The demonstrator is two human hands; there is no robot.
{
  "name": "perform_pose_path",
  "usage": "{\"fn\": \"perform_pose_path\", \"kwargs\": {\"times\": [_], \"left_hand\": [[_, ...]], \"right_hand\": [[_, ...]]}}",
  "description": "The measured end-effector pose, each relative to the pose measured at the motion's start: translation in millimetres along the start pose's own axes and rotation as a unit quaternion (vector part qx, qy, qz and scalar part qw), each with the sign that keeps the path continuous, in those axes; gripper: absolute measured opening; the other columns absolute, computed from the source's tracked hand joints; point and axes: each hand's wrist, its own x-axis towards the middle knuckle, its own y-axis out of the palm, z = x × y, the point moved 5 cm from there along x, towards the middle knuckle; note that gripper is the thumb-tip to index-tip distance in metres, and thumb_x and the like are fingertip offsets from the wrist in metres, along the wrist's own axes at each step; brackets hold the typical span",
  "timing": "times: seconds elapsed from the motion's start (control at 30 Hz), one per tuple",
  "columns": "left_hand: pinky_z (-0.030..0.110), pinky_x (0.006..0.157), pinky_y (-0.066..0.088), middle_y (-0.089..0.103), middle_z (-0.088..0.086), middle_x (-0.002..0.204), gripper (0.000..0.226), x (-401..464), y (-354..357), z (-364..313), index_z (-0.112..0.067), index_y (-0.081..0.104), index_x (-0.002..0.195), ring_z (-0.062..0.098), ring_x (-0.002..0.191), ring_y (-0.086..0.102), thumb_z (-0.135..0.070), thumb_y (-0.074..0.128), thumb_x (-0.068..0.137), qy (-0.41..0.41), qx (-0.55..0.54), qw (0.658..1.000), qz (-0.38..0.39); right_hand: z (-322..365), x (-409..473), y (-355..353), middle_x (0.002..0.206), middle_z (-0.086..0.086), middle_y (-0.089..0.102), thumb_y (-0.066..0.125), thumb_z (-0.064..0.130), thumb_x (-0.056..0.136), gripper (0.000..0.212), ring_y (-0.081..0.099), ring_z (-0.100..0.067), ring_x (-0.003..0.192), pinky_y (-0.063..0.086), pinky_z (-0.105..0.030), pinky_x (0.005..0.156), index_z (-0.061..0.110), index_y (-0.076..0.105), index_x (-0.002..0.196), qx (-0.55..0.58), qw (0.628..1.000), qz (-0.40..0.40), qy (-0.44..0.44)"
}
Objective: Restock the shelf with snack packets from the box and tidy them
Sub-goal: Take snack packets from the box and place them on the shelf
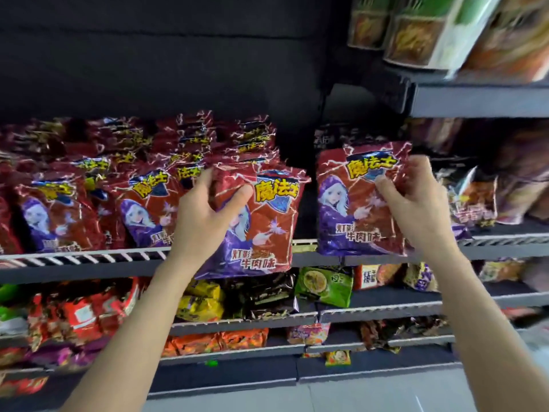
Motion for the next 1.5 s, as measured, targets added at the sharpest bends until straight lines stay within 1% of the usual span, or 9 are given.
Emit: {"fn": "perform_pose_path", "kwargs": {"times": [0.2,0.4,0.53,0.7,1.03,1.2,1.3,1.4,1.5], "left_hand": [[0.032,0.094,0.05,0.05,-0.018,0.133,0.052,19,28,5,-0.03,0.048,0.125,0.004,0.112,0.055,-0.057,0.058,0.082,0.056,0.12,0.991,0.025],[0.04,0.086,0.054,0.061,-0.012,0.113,0.052,27,29,17,-0.028,0.05,0.121,0.006,0.099,0.062,-0.06,0.057,0.08,0.029,0.123,0.992,-0.009],[0.041,0.083,0.055,0.063,-0.01,0.107,0.055,31,26,28,-0.028,0.05,0.122,0.008,0.097,0.064,-0.062,0.054,0.079,0.008,0.106,0.994,-0.009],[0.041,0.084,0.055,0.062,-0.01,0.112,0.055,35,22,32,-0.026,0.051,0.122,0.009,0.101,0.062,-0.061,0.055,0.079,0.017,0.091,0.996,-0.009],[0.038,0.092,0.052,0.055,-0.017,0.126,0.053,36,19,33,-0.025,0.051,0.124,0.004,0.113,0.055,-0.057,0.056,0.082,0.047,0.084,0.995,-0.002],[0.024,0.097,0.046,0.048,-0.011,0.131,0.047,28,22,24,-0.022,0.053,0.12,-0.001,0.121,0.046,-0.052,0.056,0.084,0.08,0.091,0.992,-0.019],[0.018,0.095,0.044,0.048,-0.013,0.122,0.042,25,27,11,-0.025,0.052,0.117,-0.004,0.115,0.046,-0.051,0.056,0.083,0.097,0.086,0.991,-0.042],[0.026,0.087,0.05,0.047,-0.02,0.11,0.037,25,36,1,-0.028,0.05,0.111,0.0,0.102,0.053,-0.051,0.057,0.083,0.09,0.069,0.992,-0.059],[0.009,0.08,0.041,0.049,-0.018,0.099,0.036,28,48,-5,-0.028,0.046,0.103,-0.005,0.091,0.052,-0.055,0.055,0.082,0.078,0.082,0.99,-0.079]], "right_hand": [[10,39,34,0.083,-0.011,0.058,0.059,0.031,0.092,0.061,0.055,-0.031,0.072,0.031,-0.03,0.062,-0.001,0.033,0.137,-0.126,0.987,-0.019,-0.096],[17,80,93,0.119,-0.008,0.057,0.057,0.023,0.093,0.046,0.063,-0.031,0.077,0.044,-0.033,0.056,0.013,0.036,0.132,-0.111,0.976,0.022,-0.187],[16,87,111,0.099,-0.008,0.065,0.065,0.021,0.085,0.037,0.06,-0.03,0.091,0.037,-0.029,0.058,0.011,0.047,0.115,-0.224,0.949,0.011,-0.221],[15,96,111,0.094,-0.01,0.062,0.061,0.015,0.088,0.043,0.063,-0.033,0.07,0.038,-0.032,0.053,0.014,0.042,0.127,-0.243,0.947,0.032,-0.208],[3,163,170,0.124,-0.02,0.045,0.043,-0.001,0.091,0.052,0.062,-0.043,0.075,0.04,-0.04,0.054,0.018,0.035,0.139,-0.263,0.953,0.074,-0.13],[-26,181,184,0.152,-0.022,0.008,0.05,0.008,0.095,0.068,0.059,-0.041,0.1,0.05,-0.041,0.078,0.028,0.017,0.151,-0.282,0.938,0.196,-0.049],[-20,179,177,0.156,-0.019,-0.012,0.051,0.002,0.093,0.079,0.058,-0.039,0.103,0.044,-0.034,0.071,0.027,0.006,0.153,-0.294,0.93,0.217,-0.033],[-5,165,149,0.153,-0.019,0.01,0.047,0.005,0.094,0.06,0.057,-0.044,0.102,0.044,-0.035,0.079,0.017,0.026,0.149,-0.209,0.956,0.185,-0.087],[3,133,106,0.131,-0.009,0.046,0.043,0.018,0.1,0.031,0.057,-0.03,0.11,0.042,-0.032,0.1,0.015,0.056,0.128,-0.041,0.979,0.148,-0.132]]}}
